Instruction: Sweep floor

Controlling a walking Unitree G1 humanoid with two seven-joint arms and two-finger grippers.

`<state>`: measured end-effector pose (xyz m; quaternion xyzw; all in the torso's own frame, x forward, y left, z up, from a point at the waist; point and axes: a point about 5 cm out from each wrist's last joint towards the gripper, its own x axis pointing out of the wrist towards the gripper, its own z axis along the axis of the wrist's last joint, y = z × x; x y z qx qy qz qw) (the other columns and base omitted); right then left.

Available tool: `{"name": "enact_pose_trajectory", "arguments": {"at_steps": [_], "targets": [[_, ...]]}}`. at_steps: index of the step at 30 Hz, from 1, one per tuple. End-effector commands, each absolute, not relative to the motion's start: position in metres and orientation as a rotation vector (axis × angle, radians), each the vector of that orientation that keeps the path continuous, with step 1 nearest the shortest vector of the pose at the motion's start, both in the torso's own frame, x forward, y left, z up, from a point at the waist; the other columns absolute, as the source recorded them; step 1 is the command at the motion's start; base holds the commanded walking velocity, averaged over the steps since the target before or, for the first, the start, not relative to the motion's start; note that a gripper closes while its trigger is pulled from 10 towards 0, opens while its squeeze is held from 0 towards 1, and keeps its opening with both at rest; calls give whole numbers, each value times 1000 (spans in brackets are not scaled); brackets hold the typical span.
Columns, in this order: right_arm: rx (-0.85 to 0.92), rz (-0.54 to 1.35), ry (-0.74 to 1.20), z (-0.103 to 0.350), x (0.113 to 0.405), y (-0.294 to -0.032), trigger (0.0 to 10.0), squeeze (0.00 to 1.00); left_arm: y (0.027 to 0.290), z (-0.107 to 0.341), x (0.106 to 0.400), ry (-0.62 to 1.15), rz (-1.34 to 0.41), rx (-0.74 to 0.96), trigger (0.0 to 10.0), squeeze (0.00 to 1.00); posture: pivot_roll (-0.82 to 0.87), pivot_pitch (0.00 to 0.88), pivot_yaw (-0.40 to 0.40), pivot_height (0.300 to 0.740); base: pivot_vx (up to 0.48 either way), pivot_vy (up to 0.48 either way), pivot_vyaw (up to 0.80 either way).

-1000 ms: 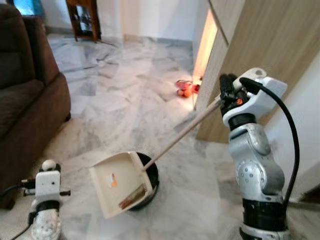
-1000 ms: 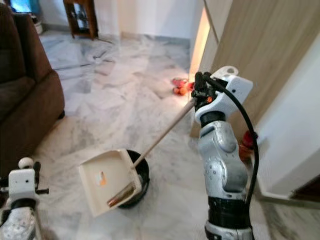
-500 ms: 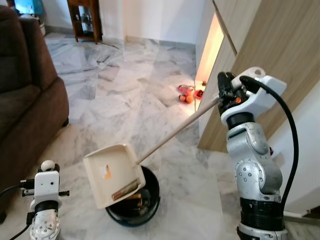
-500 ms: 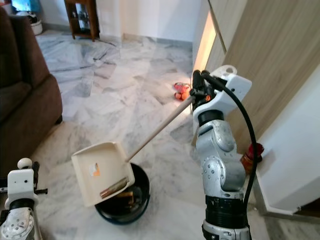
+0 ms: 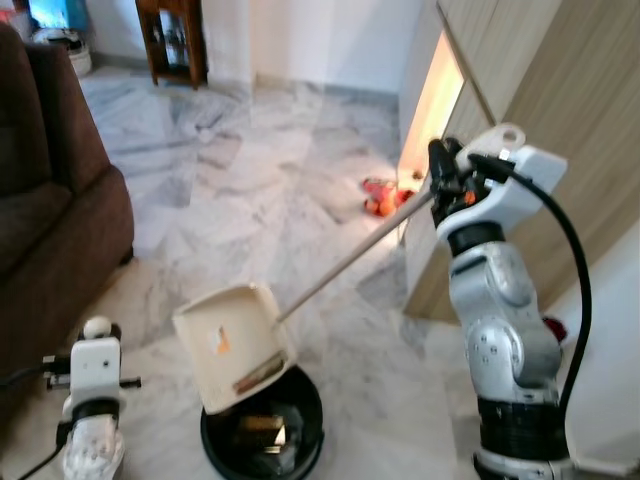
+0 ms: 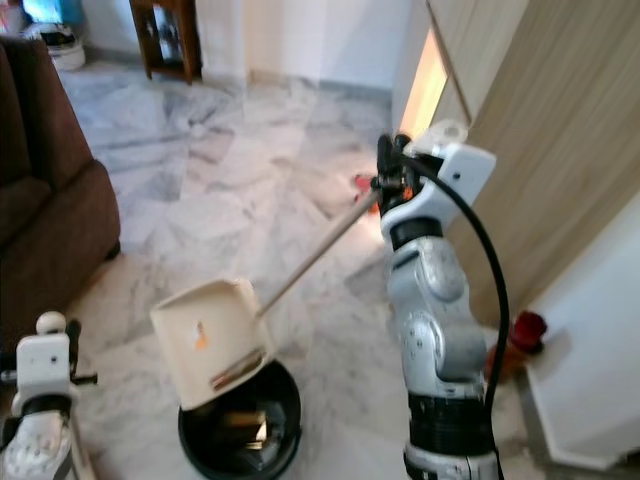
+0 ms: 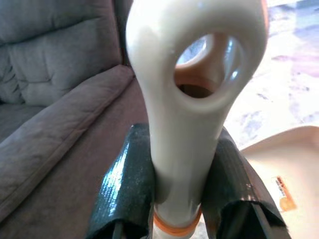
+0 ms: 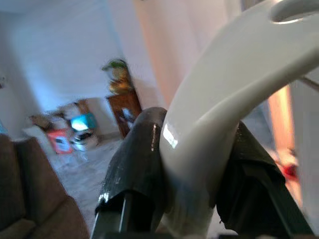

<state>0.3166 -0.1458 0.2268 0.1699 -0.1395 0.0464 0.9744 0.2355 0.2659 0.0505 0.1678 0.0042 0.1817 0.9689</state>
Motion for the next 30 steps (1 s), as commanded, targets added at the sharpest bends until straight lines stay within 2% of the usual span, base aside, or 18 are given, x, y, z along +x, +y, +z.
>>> {"name": "enact_pose_trajectory", "arguments": {"at_steps": [1, 17, 23, 26, 30], "targets": [[310, 124, -394, 249, 311, -142, 10000, 0, 269, 53, 232, -6, 375, 357, 10000, 0, 114, 0, -45, 740, 0, 0, 0], [216, 275, -501, 257, 296, -108, 10000, 0, 268, 52, 232, -5, 370, 357, 10000, 0, 108, 0, -39, 740, 0, 0, 0], [149, 375, -583, 259, 281, -79, 10000, 0, 267, 51, 233, -6, 367, 357, 10000, 0, 110, 0, -37, 740, 0, 0, 0], [146, 385, -608, 256, 275, -73, 10000, 0, 267, 51, 233, -6, 367, 357, 10000, 0, 110, 0, -37, 740, 0, 0, 0], [51, 439, -680, 259, 266, -62, 10000, 0, 267, 51, 233, -7, 369, 356, 10000, 0, 112, 0, -37, 740, 0, 0, 0]]}}
